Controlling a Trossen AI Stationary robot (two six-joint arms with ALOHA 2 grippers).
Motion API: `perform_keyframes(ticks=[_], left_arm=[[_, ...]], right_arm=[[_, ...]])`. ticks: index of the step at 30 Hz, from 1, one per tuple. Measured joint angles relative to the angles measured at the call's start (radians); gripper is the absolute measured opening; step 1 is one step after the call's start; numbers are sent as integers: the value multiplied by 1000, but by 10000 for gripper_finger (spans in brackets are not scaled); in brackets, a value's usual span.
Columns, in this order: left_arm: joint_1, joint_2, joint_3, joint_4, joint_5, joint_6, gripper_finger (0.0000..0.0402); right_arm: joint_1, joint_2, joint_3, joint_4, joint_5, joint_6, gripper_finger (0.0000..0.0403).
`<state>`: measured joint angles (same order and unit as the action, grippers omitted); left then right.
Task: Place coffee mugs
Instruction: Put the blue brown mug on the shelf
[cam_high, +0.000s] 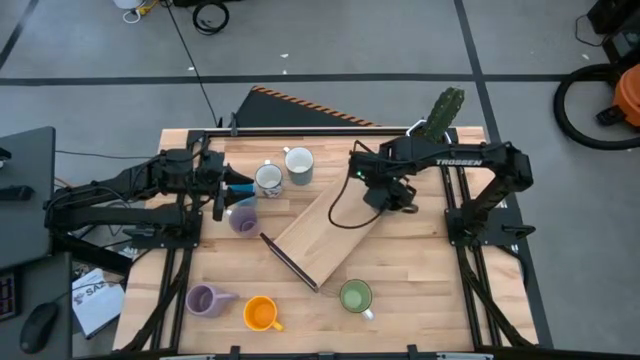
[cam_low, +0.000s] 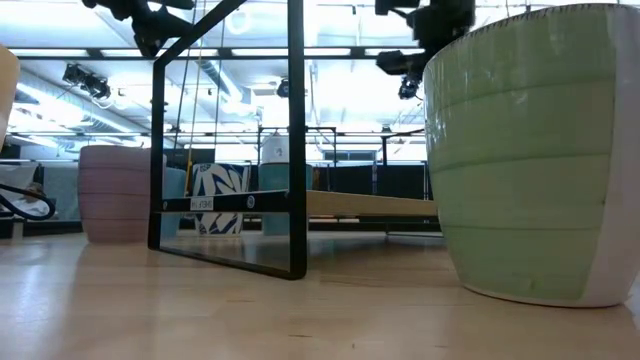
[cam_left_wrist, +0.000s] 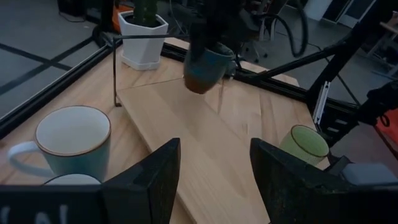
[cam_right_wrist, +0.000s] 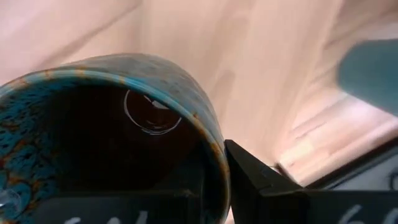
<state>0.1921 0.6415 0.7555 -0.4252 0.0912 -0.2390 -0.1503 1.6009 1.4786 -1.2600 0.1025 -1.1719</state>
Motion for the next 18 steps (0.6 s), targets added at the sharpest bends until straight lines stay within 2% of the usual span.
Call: perform_keyframes(ticks=[7, 18], left_arm=[[0, 0, 0, -11, -1, 12, 201], [0, 0, 0, -10, -52, 53, 201]], right_arm=[[-47, 0, -54, 94, -26, -9, 46], [-81, 1, -69, 85, -38, 83, 46]])
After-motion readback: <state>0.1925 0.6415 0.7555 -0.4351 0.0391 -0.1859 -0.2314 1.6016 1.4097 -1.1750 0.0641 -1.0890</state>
